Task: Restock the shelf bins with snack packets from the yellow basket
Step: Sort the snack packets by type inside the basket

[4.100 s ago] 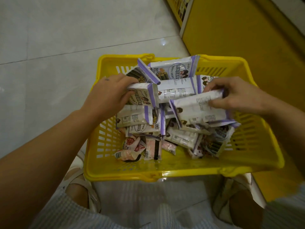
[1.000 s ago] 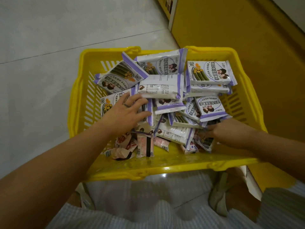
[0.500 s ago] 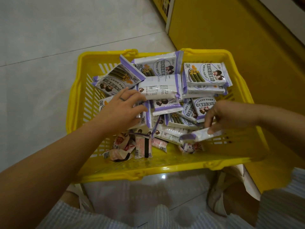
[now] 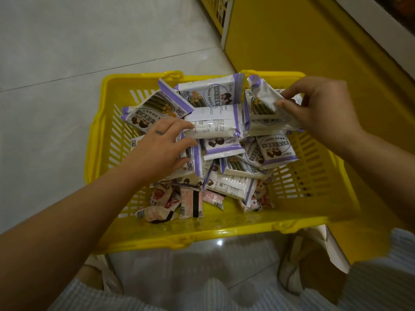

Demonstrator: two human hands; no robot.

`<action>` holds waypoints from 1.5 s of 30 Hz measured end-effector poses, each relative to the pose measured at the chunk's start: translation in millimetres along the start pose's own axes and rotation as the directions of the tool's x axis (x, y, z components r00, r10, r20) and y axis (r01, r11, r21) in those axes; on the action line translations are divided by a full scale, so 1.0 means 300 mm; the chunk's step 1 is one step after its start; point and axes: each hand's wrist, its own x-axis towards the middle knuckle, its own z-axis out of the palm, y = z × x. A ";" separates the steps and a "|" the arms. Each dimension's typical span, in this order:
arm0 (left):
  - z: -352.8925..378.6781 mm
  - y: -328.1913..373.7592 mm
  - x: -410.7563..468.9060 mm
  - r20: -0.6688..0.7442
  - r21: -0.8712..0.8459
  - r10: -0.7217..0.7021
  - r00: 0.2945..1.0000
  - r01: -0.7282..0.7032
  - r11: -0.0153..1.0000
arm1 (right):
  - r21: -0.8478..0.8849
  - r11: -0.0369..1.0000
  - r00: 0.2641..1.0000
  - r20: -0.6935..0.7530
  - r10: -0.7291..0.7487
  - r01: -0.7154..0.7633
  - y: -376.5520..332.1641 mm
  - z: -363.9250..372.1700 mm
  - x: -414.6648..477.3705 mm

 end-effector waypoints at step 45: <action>0.067 0.057 -0.055 0.220 0.055 0.077 0.972 -0.091 0.994 | -0.107 0.917 0.017 0.992 0.123 -0.385 0.151 0.487 -0.299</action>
